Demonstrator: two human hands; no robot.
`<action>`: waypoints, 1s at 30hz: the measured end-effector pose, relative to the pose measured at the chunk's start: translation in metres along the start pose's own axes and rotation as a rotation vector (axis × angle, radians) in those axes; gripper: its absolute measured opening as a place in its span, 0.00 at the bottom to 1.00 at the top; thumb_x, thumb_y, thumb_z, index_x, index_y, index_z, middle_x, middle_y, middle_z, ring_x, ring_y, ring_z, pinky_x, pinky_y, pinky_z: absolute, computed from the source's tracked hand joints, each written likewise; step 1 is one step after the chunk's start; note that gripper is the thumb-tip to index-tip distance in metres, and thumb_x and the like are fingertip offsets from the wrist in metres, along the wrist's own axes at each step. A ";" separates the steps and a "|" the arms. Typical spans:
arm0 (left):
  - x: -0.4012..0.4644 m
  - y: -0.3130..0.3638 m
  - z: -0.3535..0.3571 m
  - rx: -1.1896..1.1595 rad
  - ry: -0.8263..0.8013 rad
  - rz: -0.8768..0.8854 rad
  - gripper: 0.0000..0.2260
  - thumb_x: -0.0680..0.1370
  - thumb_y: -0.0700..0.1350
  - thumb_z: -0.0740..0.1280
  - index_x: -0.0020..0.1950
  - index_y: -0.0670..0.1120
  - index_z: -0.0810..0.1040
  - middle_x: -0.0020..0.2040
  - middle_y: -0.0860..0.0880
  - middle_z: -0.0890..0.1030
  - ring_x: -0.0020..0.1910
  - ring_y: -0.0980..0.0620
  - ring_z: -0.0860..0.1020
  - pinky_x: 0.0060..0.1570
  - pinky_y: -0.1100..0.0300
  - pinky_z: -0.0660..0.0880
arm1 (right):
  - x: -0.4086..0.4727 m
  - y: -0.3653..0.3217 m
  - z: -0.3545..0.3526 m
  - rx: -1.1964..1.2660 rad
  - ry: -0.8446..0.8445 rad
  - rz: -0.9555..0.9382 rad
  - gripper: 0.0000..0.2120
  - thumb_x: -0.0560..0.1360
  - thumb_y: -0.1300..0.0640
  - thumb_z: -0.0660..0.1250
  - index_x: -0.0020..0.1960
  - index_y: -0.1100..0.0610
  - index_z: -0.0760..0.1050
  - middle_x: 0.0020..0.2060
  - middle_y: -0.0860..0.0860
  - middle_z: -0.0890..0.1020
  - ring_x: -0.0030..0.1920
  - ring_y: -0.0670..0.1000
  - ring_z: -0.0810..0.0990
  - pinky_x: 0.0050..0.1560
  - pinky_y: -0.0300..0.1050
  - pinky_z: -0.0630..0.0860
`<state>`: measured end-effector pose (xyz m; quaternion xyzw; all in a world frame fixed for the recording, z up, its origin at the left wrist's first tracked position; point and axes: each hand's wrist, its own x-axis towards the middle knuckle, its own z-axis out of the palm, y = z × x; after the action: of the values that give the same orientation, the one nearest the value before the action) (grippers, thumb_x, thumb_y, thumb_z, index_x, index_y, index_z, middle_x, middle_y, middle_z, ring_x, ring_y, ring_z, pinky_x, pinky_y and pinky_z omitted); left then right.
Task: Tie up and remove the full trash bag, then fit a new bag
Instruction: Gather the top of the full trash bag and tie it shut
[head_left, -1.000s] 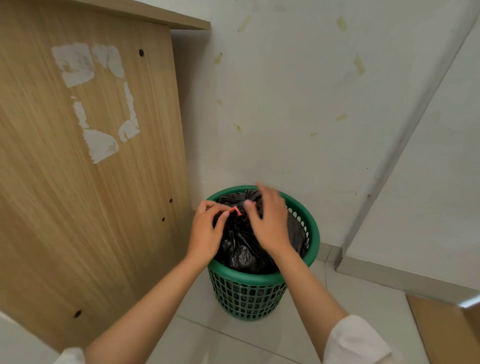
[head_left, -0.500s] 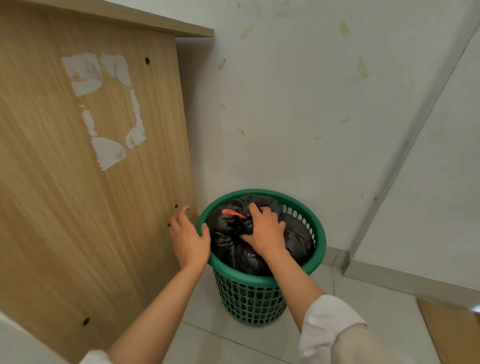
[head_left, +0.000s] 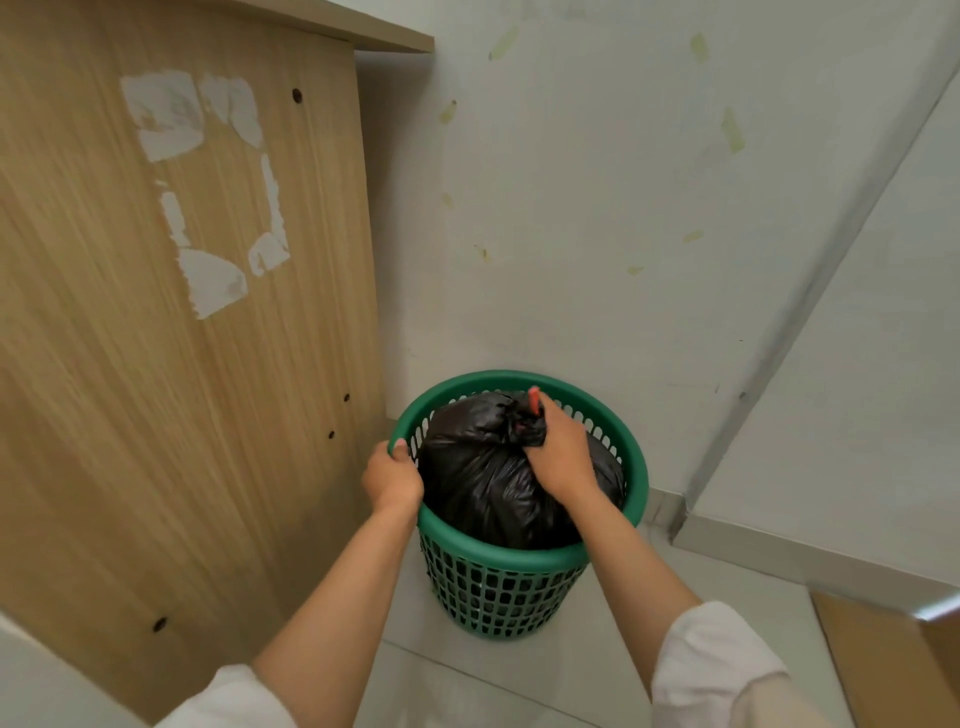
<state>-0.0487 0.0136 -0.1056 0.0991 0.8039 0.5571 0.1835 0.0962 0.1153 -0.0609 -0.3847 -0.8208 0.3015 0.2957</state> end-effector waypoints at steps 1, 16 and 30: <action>-0.001 0.002 0.002 0.006 0.009 -0.004 0.16 0.83 0.47 0.53 0.62 0.40 0.74 0.54 0.40 0.79 0.51 0.42 0.76 0.53 0.51 0.73 | 0.000 -0.002 -0.003 0.018 0.002 0.026 0.17 0.79 0.62 0.63 0.66 0.53 0.71 0.56 0.52 0.79 0.60 0.53 0.75 0.55 0.38 0.67; -0.015 0.009 0.022 -0.023 0.057 -0.053 0.15 0.83 0.45 0.54 0.64 0.39 0.71 0.59 0.37 0.77 0.58 0.38 0.75 0.54 0.51 0.70 | 0.027 -0.031 -0.039 0.085 0.210 -0.020 0.11 0.76 0.64 0.63 0.57 0.56 0.76 0.52 0.56 0.82 0.56 0.55 0.79 0.45 0.32 0.63; -0.011 0.008 0.019 -0.163 -0.064 -0.058 0.16 0.84 0.45 0.51 0.67 0.40 0.69 0.62 0.38 0.75 0.60 0.38 0.74 0.58 0.48 0.71 | 0.025 -0.079 -0.080 0.042 0.290 -0.286 0.12 0.74 0.69 0.61 0.43 0.53 0.64 0.32 0.44 0.72 0.33 0.44 0.70 0.31 0.27 0.64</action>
<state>-0.0310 0.0291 -0.1020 0.0783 0.7520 0.6118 0.2326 0.1041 0.1158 0.0543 -0.2976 -0.8093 0.2150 0.4585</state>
